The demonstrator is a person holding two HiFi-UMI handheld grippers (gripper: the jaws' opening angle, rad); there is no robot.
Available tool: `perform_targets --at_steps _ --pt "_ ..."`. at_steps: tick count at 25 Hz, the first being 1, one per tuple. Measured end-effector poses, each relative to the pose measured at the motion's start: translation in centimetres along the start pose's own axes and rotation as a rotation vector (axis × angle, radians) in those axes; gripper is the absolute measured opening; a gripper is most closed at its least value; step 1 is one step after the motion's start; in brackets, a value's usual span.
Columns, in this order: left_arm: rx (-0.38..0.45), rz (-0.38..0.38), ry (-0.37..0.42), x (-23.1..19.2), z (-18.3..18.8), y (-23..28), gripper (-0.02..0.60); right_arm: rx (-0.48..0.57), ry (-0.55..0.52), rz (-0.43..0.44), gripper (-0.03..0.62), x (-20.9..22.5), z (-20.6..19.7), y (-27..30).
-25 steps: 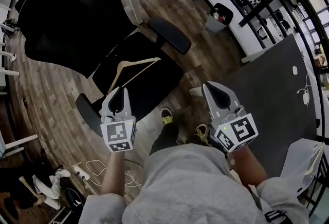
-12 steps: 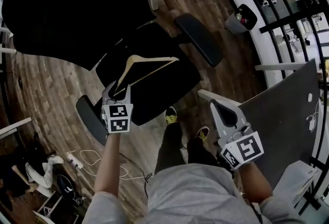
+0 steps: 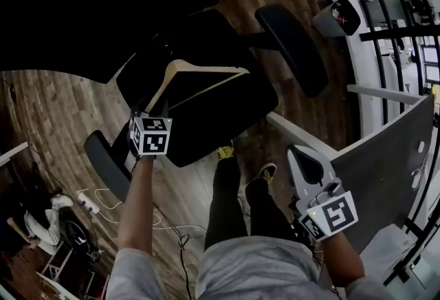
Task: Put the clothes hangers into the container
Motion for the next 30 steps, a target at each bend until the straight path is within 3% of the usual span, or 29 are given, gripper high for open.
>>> perform_targets --at_steps 3,8,11,15,22,26,30 --pt "-0.054 -0.017 0.011 -0.3 -1.6 3.2 0.190 -0.050 0.016 0.008 -0.002 0.3 -1.6 1.0" --pt "-0.170 -0.091 0.101 0.5 -4.2 8.7 0.189 -0.111 0.020 0.008 -0.002 0.7 -3.4 2.1" --pt "-0.223 -0.108 0.152 1.1 -4.9 11.0 0.124 -0.130 0.025 -0.011 -0.003 1.4 -3.9 2.4" --pt "-0.271 -0.131 0.158 1.2 -5.6 12.5 0.115 -0.140 0.044 -0.035 -0.002 1.9 -4.1 2.6" --pt "-0.233 -0.132 0.137 1.7 -6.0 13.8 0.100 -0.178 0.068 -0.047 -0.002 1.7 -6.1 2.5" --pt "-0.179 -0.114 0.197 2.0 -5.7 12.7 0.065 -0.170 0.056 -0.044 -0.002 1.0 -6.1 1.9" --pt "-0.115 -0.063 0.194 1.6 -4.9 10.4 0.061 -0.130 0.050 -0.055 -0.002 0.7 -5.0 0.8"
Point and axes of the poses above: the fingertips, and each gripper's own axes: y forward along the fingers, x to its right, z out of its top, the point moved 1 cm from there along -y, backward along the fingers, and after that the axes turned 13 degrees about y, right-handed, at the moved point
